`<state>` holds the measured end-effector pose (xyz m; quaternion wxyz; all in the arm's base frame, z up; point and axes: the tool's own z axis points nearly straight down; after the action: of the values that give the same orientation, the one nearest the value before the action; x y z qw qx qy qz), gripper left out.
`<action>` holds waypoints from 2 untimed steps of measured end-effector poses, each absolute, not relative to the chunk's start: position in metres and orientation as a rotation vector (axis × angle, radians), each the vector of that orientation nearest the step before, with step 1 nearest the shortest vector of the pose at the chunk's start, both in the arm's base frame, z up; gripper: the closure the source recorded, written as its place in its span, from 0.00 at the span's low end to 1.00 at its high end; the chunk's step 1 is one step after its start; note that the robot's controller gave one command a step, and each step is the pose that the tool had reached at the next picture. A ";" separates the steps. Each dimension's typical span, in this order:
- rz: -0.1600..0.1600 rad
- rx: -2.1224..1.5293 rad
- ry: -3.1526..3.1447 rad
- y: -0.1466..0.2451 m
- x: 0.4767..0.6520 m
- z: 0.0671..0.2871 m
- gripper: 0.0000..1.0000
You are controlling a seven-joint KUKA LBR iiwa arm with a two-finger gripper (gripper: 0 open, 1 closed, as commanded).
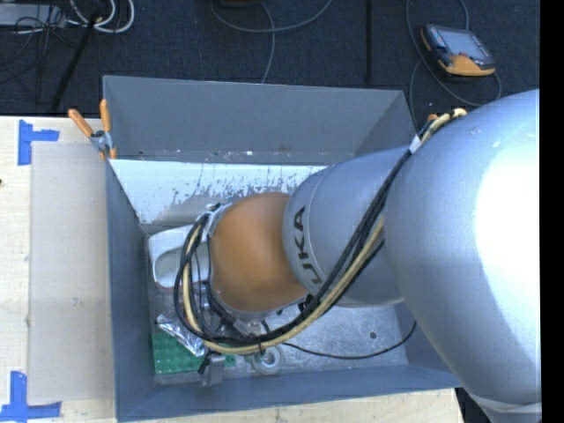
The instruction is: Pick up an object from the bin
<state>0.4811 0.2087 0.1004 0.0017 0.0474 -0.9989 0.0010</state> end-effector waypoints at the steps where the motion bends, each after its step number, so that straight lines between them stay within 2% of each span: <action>1: 0.003 -0.208 -3.131 0.196 0.486 0.099 0.00; 2: 0.003 -0.453 -3.097 0.207 0.492 0.070 0.00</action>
Offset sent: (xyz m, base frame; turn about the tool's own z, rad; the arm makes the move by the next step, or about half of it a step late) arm 0.0049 -0.0119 -0.0004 0.2274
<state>0.4917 0.2073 0.0703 0.0059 -0.1449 -0.9894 0.0009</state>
